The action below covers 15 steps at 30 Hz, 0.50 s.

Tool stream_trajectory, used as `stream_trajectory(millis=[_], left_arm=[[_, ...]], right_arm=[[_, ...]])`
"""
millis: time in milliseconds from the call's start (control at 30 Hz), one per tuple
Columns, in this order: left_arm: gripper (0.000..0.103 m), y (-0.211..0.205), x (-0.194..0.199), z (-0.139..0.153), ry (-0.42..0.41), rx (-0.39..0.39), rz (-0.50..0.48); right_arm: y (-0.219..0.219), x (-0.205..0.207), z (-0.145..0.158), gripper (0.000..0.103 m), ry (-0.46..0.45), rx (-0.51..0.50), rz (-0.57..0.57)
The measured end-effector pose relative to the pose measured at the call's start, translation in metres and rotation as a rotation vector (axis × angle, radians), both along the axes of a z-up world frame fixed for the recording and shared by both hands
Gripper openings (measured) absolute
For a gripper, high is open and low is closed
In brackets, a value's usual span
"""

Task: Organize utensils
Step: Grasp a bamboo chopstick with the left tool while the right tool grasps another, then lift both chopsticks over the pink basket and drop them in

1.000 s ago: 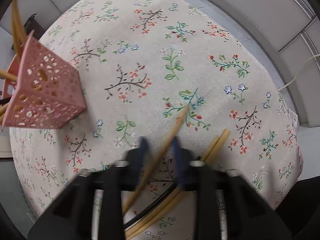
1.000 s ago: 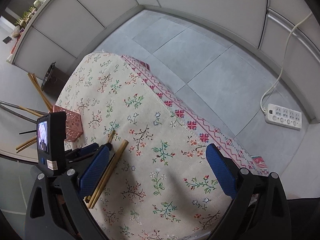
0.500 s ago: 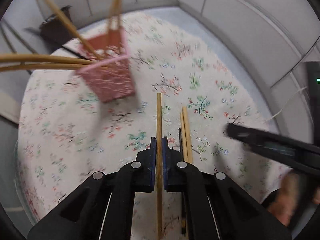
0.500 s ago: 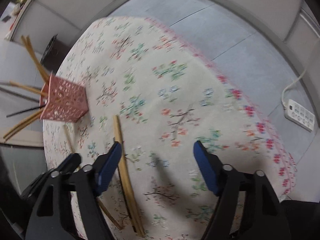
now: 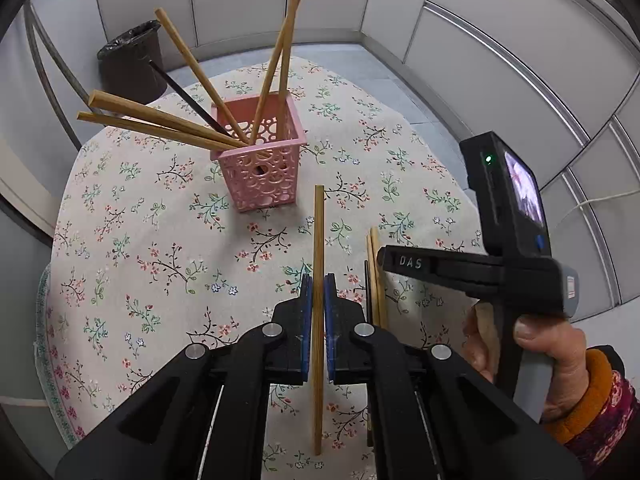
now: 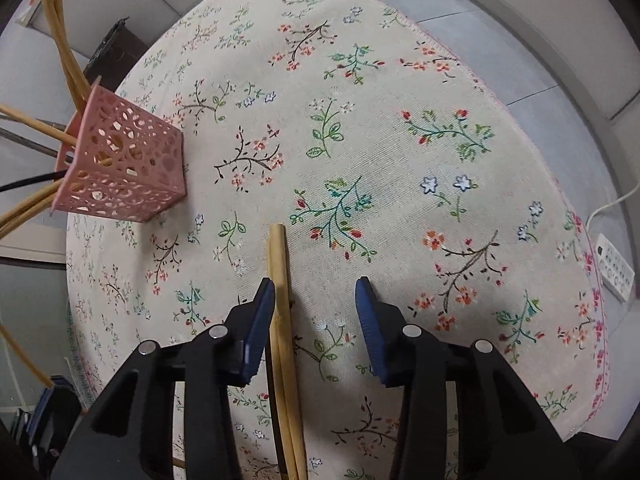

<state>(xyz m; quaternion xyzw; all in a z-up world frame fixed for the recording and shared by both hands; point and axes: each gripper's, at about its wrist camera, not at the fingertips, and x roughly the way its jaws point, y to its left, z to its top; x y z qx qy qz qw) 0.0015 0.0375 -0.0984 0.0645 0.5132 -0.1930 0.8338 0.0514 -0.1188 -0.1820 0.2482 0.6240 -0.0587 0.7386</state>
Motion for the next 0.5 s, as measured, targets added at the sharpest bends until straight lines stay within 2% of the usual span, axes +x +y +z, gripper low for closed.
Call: stream_trajectory(millis=[267,333,400,500], left_arm=[[0.005,0.003,0.001,0.000,0.007,-0.005,0.008],[0.005,0.003,0.001,0.000,0.006,-0.005,0.008],[0.005,0.004,0.000,0.001,0.003,-0.004,0.008],[0.005,0.005,0.000,0.002,-0.002,-0.006,0.016]], right_arm=[[0.013,0.008,-0.002,0.042,0.006,-0.079,0.049],[0.016,0.008,-0.004,0.035,0.003,-0.096,0.063],[0.014,0.008,-0.005,0.020,-0.001,-0.063,0.069],[0.013,0.010,-0.006,0.008,0.003,-0.046,0.081]])
